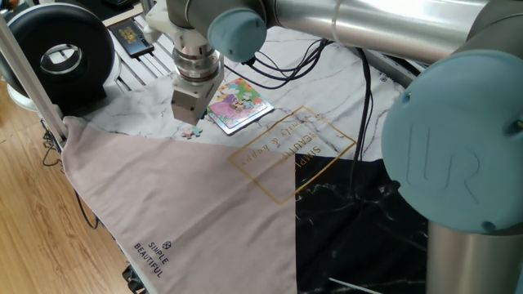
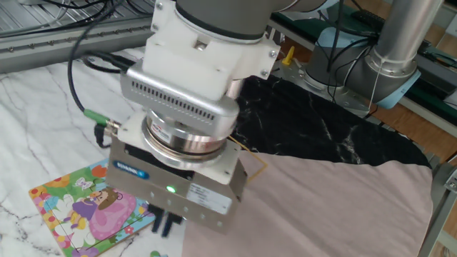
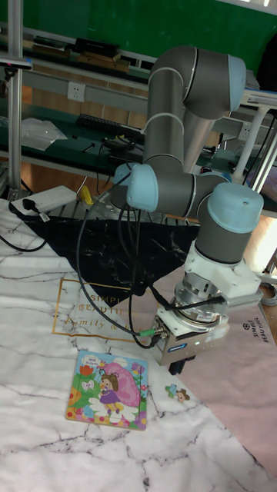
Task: Assemble one piece of a puzzle
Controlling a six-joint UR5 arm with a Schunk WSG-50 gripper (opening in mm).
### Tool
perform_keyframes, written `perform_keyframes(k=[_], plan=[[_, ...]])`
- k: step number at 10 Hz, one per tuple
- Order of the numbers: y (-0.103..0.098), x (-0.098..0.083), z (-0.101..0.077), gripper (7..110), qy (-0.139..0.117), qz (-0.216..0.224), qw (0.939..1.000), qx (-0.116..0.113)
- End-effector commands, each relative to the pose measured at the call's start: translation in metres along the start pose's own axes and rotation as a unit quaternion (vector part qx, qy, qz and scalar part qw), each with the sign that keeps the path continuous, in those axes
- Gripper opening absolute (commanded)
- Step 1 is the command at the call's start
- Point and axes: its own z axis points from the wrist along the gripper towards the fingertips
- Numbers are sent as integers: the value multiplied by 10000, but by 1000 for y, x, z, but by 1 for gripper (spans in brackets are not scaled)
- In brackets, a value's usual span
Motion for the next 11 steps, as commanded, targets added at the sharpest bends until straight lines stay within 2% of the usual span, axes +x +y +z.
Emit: perform_keyframes(k=[1, 2, 3, 4, 5, 6, 8, 9, 10, 11], plan=[[5, -2, -1, 7, -27, -244, 9997, -89], [-5, 12, -1, 7, 245, -260, 9993, 102], [-16, 24, -3, 7, 482, -86, 9983, 319], [-20, 24, -3, 7, 484, -11, 9980, 408], [-33, 17, -4, 7, 337, 44, 9971, 674], [-40, 15, -5, 7, 305, -71, 9962, 815], [-38, 19, -5, 7, 392, -101, 9962, 775], [-27, 25, -4, 7, 513, 4, 9972, 540], [7, 31, -3, 7, 628, 236, 9977, -112], [-7, 38, -4, 7, 778, -27, 9969, 148]])
